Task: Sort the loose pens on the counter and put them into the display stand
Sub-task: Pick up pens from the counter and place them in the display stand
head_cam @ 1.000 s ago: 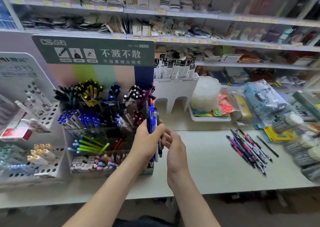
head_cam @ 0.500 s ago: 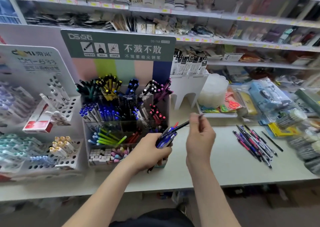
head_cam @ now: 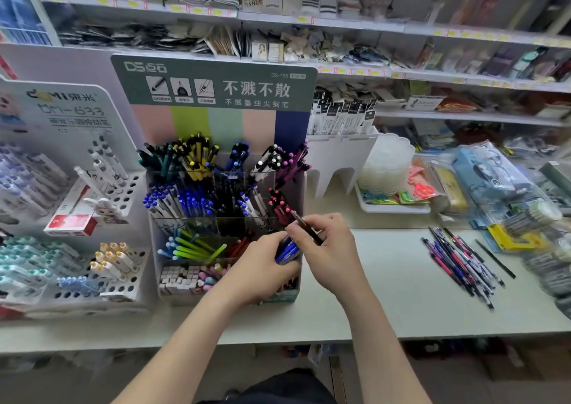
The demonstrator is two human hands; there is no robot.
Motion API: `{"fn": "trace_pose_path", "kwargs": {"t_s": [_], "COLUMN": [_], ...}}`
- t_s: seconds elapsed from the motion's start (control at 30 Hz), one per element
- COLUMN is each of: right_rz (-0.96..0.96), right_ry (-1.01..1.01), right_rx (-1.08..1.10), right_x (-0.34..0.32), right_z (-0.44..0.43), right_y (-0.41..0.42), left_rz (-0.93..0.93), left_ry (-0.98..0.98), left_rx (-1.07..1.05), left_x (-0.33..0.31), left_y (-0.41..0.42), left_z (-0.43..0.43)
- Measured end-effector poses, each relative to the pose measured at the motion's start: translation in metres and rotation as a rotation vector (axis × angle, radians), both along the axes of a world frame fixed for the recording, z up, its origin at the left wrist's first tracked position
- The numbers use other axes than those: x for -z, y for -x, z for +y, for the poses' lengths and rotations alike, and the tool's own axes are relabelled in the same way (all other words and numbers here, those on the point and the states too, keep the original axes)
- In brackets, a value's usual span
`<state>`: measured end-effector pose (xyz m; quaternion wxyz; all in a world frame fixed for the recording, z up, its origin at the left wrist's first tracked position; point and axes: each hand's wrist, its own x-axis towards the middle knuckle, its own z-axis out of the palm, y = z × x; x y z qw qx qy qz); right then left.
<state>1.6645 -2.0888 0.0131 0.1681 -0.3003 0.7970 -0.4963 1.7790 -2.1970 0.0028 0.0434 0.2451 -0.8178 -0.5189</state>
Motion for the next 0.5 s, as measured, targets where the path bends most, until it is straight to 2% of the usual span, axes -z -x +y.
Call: {"fn": "trace_pose_path", "kwargs": {"t_s": [0.07,0.17,0.27,0.37,0.5], "right_rz": [0.002,-0.069,-0.156,-0.213,-0.385], "right_ry": [0.109,0.401,0.545,0.748,0.840], "right_rx": [0.056,0.240,0.291,0.454,0.446], "right_x": [-0.003,-0.015,-0.020,-0.023,-0.023], "right_z": [0.001,0.002,0.001,0.003,0.006], "right_y": [0.007,0.023,0.039,0.058,0.078], "left_rz": [0.004,0.011,0.057,0.103,0.089], "left_ry": [-0.027,-0.111,-0.227,-0.326,-0.402], "left_rx": [0.008,0.044,0.032,0.001,0.013], "left_x": [-0.001,-0.004,-0.004,-0.005,-0.001], "left_y": [0.005,0.011,0.018,0.028,0.039], "left_z": [0.000,0.002,0.009,0.018,0.030]}}
